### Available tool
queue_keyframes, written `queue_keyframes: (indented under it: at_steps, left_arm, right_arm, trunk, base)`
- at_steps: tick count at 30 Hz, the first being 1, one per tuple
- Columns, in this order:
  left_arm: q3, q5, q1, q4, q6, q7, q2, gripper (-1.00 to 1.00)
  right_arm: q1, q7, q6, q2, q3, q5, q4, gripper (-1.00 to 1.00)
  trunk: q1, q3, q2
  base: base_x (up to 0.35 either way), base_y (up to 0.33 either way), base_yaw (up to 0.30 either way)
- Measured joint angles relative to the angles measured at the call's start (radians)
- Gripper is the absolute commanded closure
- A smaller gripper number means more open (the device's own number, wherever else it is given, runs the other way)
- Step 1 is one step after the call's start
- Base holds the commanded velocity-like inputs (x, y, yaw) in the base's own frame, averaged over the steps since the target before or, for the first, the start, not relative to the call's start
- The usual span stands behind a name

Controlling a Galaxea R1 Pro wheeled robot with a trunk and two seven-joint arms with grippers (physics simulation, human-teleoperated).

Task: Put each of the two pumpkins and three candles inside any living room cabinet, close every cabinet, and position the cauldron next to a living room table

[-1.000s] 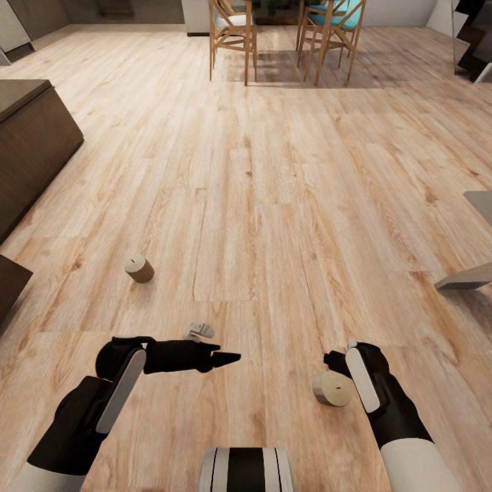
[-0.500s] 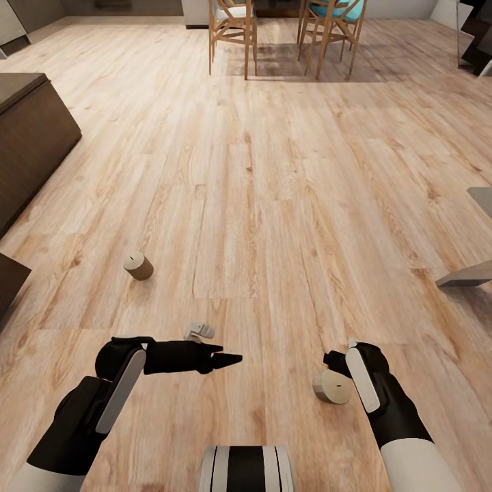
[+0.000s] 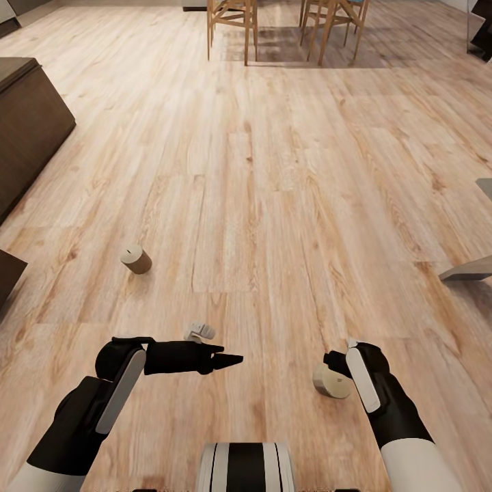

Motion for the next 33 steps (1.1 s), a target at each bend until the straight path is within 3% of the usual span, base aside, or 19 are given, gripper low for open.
queue_keyframes:
  at_steps: [13, 19, 33]
  left_arm:
    - [0.001, 0.0, -0.001, 0.0, 0.0, -0.078, 0.0, -1.0]
    - [0.003, -0.002, -0.001, 0.0, 0.0, -0.177, 0.01, -1.0]
    - [0.003, -0.003, -0.002, 0.0, 0.0, -0.207, 0.021, -1.0]
  right_arm:
    - [0.0, 0.0, 0.0, 0.0, 0.001, 0.001, 0.0, -1.0]
    - [0.0, 0.0, 0.0, 0.001, 0.001, 0.001, 0.0, -1.0]
    - [0.0, 0.0, 0.0, 0.0, 0.001, 0.0, 0.0, -1.0]
  trunk:
    - [0.001, -0.008, -0.001]
    - [0.001, -0.008, -0.001]
    - [0.002, -0.019, -0.001]
  base:
    - [0.0, 0.0, 0.0]
    - [0.0, 0.0, 0.0]
    - [0.0, 0.0, 0.0]
